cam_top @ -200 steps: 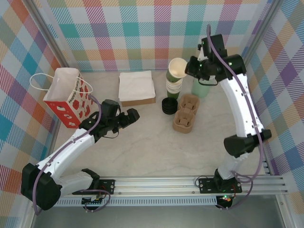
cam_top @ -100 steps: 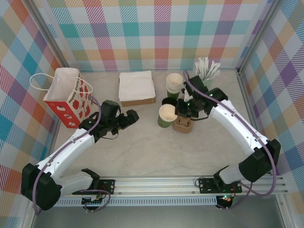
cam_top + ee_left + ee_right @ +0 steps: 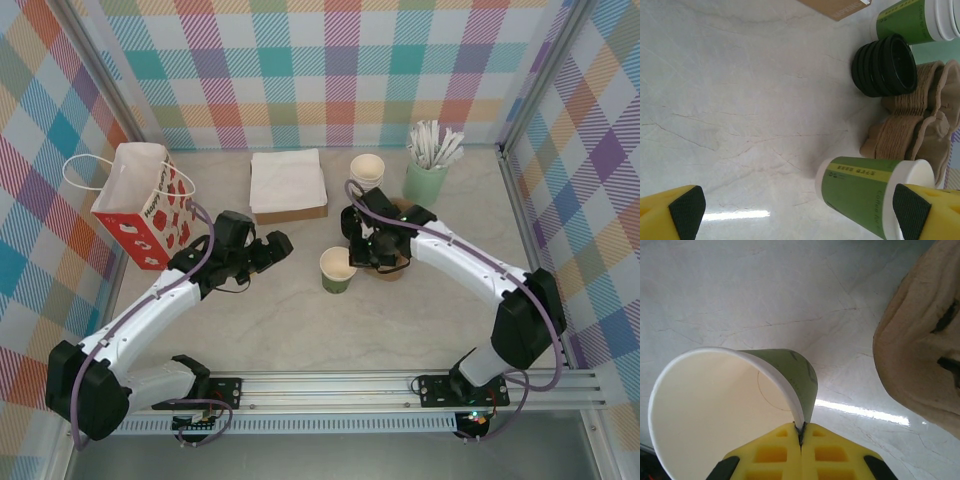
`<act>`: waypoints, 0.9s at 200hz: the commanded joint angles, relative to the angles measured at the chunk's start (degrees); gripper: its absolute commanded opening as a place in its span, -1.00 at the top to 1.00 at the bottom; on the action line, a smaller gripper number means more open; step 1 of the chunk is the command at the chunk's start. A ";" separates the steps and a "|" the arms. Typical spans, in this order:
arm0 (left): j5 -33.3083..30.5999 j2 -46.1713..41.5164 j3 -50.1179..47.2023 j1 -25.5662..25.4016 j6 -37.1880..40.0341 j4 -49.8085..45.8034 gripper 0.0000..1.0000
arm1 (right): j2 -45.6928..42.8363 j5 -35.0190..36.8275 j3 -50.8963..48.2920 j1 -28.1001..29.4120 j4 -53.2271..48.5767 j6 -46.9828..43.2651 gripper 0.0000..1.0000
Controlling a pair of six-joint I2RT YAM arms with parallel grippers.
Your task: Pack the takeout coffee
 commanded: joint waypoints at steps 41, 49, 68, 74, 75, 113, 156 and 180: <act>0.75 0.43 1.35 -0.32 -0.40 -0.57 -0.96 | 2.73 1.89 -0.32 1.91 0.11 -0.26 0.87; 0.92 0.44 1.52 -0.32 -0.36 -0.62 -0.96 | 2.69 1.56 -0.42 1.91 -0.12 -0.34 0.85; 1.44 0.78 2.27 -0.32 0.35 -1.24 -0.95 | 2.03 0.83 -0.59 1.87 -0.67 -0.22 0.80; 1.56 0.97 2.63 -0.31 0.75 -1.58 -0.94 | 1.68 0.73 -0.60 1.93 -0.94 -0.16 0.75; 1.60 1.02 2.71 -0.31 0.84 -1.61 -0.94 | 1.60 0.73 -0.60 1.92 -0.99 -0.14 0.74; 3.19 2.93 5.78 -0.32 3.10 -3.61 -0.91 | -1.69 2.39 0.64 1.89 -4.20 -0.54 0.52; 6.16 7.58 9.87 -0.38 4.87 -4.08 -0.80 | -9.01 10.04 3.52 1.74 -8.37 -1.35 0.29; 8.21 12.40 13.77 -0.64 5.87 -3.97 -0.71 | -12.49 13.19 6.43 1.73 -10.94 -2.71 0.11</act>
